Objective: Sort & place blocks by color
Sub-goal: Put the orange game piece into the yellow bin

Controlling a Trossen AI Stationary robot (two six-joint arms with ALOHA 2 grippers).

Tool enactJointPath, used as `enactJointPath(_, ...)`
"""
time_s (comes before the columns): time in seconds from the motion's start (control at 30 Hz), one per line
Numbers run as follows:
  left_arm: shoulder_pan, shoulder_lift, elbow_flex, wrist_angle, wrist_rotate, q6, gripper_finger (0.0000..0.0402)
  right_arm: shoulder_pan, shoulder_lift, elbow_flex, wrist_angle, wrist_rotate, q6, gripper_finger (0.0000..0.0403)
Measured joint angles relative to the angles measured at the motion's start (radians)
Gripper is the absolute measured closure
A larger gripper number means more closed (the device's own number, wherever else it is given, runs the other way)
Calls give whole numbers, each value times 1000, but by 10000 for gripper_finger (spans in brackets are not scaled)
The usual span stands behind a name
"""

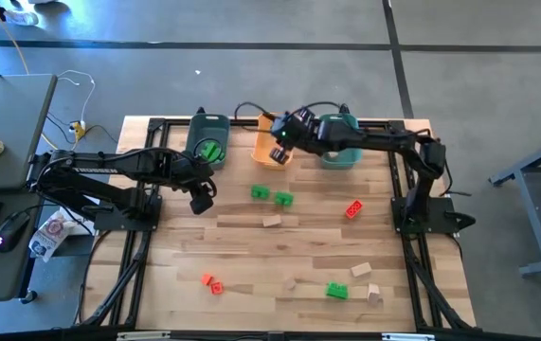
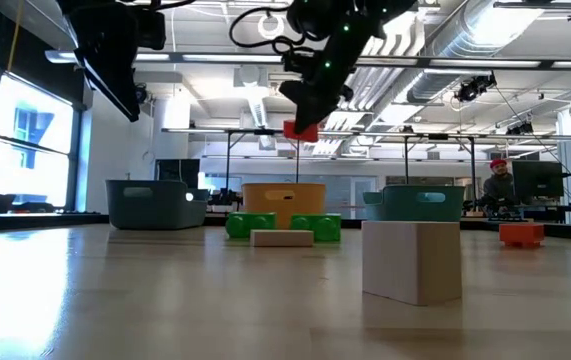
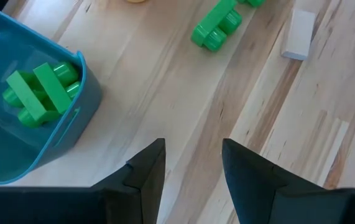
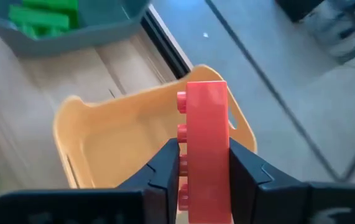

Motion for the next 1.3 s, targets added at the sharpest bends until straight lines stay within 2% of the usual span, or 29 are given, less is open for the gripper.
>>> enactJointPath(0.1,0,0,-3,2,0,0,257,-34,16,1,34,-60,33,329)
enactJointPath(0.3,-1,0,-31,0,3,0,257,-70,82,1,37,-96,101,328)
enactJointPath(0.53,-1,0,-76,1,17,-13,257,-67,150,0,38,-165,141,328)
enactJointPath(0.7,-19,0,-89,-1,51,-47,257,-67,171,0,43,-252,183,328)
enactJointPath(0.97,-135,0,-89,2,84,-125,257,-69,189,0,35,-284,196,323)
enactJointPath(1.3,-296,0,-89,4,82,-254,257,-67,189,0,21,-287,195,276)
